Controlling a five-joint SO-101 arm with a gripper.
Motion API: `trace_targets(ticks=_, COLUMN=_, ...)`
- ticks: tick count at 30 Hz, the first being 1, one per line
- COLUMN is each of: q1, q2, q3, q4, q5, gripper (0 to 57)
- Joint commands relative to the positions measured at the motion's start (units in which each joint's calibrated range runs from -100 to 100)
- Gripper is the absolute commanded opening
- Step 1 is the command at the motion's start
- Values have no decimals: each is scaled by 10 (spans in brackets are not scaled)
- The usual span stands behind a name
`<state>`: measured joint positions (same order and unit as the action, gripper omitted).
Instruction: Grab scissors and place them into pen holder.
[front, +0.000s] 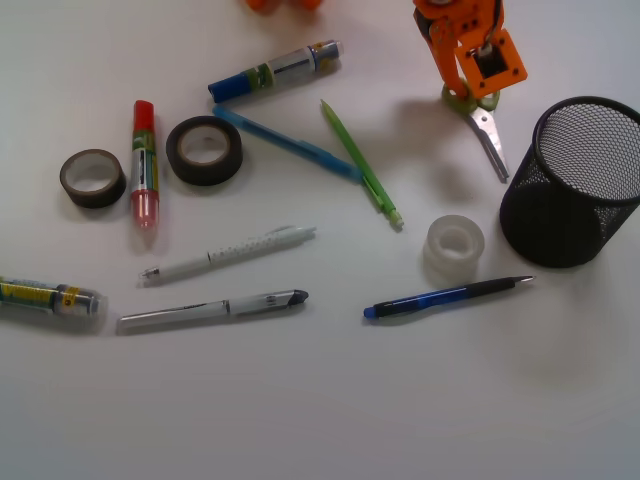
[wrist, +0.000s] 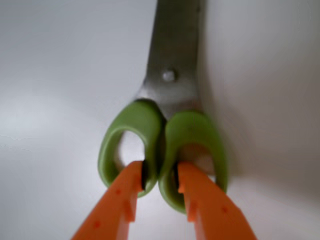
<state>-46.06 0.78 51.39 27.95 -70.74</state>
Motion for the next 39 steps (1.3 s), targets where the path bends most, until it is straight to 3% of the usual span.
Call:
trace_targets(ticks=1, q1=22, q2=32, q3=22, q4=3, q5=23, gripper=13)
trace_targets(ticks=12, q1=87, q2=26, q3=-7, q4=5, q5=142, gripper=4)
trace_targets(ticks=26, q1=157, q2=-419, q3=-7, q4=311, q5=234, gripper=4)
trace_targets(ticks=36, q1=172, q2=-494, q3=15, q4=310, q5=253, gripper=6)
trace_targets(ticks=37, q1=162, q2=-501, q3=36, q4=310, q5=237, gripper=17)
trace_targets(ticks=39, q1=138, q2=-503, q3=81, q4=309, q5=201, gripper=99)
